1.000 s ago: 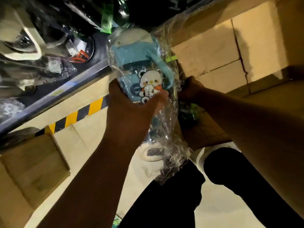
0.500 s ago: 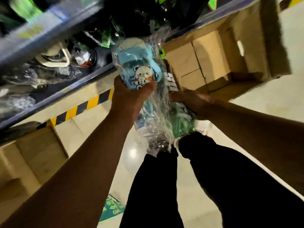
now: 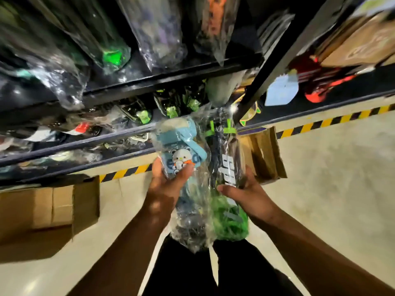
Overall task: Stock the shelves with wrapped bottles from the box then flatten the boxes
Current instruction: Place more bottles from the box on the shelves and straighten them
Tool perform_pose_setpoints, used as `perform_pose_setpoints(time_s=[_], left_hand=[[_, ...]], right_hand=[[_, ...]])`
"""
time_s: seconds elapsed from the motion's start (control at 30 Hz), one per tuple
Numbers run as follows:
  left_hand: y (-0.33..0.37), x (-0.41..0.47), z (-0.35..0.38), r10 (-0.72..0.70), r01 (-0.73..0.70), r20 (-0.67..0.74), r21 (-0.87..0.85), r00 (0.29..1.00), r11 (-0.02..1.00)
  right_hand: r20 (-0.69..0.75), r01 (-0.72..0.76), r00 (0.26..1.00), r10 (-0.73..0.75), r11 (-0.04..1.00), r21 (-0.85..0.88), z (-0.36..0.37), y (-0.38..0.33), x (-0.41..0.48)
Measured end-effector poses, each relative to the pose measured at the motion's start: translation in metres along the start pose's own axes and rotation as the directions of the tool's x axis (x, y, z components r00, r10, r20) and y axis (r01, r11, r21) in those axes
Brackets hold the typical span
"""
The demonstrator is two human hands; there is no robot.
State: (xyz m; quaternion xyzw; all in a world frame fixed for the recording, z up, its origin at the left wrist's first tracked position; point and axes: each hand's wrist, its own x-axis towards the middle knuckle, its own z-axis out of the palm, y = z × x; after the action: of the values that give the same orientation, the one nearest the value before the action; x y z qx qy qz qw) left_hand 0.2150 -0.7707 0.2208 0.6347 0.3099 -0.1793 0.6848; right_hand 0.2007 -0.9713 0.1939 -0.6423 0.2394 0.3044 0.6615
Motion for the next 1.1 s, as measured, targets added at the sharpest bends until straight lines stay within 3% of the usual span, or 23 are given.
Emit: perform_pose_setpoints(time_s=[0.1,0.3,0.47,0.63,0.8,1.1], left_hand=[[0.037,-0.041,-0.001,0.068,-0.071,0.054,0.052,0.996,0.996],[0.095,-0.113,-0.004,0.12,-0.113,0.1,-0.07,0.988,0.991],[0.137,-0.16,-0.009,0.249,-0.249,0.002,-0.069,0.968,0.966],[0.186,-0.195,-0.022,0.355,-0.369,-0.124,-0.115,0.926,0.922],[0.244,-0.228,-0.048,0.495,-0.505,-0.121,-0.069,0.861,0.861],[0.334,-0.262,-0.143,0.649,-0.648,-0.058,0.03,0.759,0.761]], right_hand=[[0.002,0.064,0.998,-0.065,0.996,-0.062,0.003,-0.032,-0.038],[0.086,0.185,0.98,-0.179,0.981,-0.063,0.003,-0.097,-0.099],[0.128,0.298,0.951,-0.283,0.947,-0.12,0.006,-0.158,-0.145],[0.173,0.488,0.87,-0.462,0.858,-0.159,0.024,-0.209,-0.173],[0.217,0.624,0.774,-0.594,0.774,-0.107,0.052,-0.259,-0.206],[0.209,0.72,0.686,-0.697,0.692,-0.051,0.14,-0.326,-0.262]])
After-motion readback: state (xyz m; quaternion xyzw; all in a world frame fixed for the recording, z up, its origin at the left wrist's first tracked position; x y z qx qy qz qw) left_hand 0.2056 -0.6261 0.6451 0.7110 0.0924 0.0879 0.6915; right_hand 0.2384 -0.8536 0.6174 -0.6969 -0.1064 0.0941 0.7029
